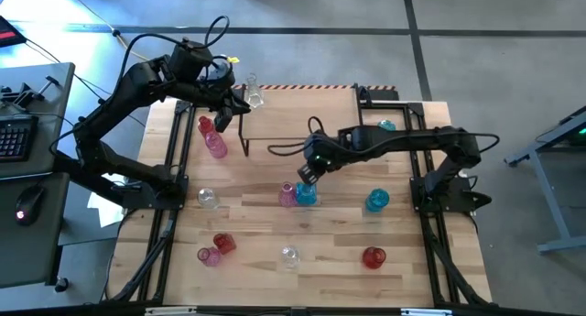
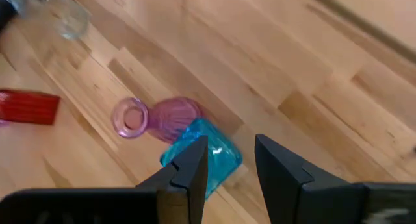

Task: Sort vases onto shelf
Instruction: Put the left blue vase on the shelf

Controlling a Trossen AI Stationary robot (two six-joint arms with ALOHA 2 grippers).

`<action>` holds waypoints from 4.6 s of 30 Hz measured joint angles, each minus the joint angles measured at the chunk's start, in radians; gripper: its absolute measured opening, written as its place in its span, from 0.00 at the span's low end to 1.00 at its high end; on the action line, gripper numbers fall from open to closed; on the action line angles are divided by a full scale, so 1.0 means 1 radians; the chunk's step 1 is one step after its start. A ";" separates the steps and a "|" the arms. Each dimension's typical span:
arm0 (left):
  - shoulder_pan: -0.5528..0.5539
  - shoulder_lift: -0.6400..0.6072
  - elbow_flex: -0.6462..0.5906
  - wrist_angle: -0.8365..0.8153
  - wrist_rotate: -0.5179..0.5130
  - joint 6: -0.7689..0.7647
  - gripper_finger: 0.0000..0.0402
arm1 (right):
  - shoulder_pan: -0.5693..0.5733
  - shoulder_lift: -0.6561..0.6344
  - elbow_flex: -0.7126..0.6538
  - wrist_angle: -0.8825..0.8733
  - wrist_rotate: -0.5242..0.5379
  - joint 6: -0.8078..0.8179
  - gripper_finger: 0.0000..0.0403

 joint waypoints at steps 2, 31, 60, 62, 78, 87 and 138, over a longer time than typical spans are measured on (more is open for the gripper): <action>0.000 0.000 0.000 0.000 0.000 0.000 0.16 | 0.009 0.015 0.000 -0.010 -0.006 0.001 0.27; 0.000 0.000 0.000 0.000 0.001 0.001 0.16 | 0.066 0.138 -0.011 -0.016 -0.022 0.054 0.27; 0.000 0.000 0.000 0.000 0.000 0.008 0.16 | 0.069 0.187 -0.011 -0.014 -0.068 0.111 0.05; 0.000 0.000 0.000 0.000 0.001 0.008 0.16 | 0.068 0.187 -0.009 -0.015 -0.073 0.111 0.03; 0.000 0.000 0.000 0.000 0.001 0.026 0.16 | 0.043 0.188 0.168 -0.155 -0.073 0.036 0.01; 0.000 0.000 0.000 0.000 0.001 0.026 0.16 | -0.006 0.187 0.353 -0.298 -0.121 -0.083 0.00; 0.000 0.005 -0.001 0.001 0.000 0.049 0.16 | -0.859 0.163 0.717 -0.566 -0.452 -0.544 0.00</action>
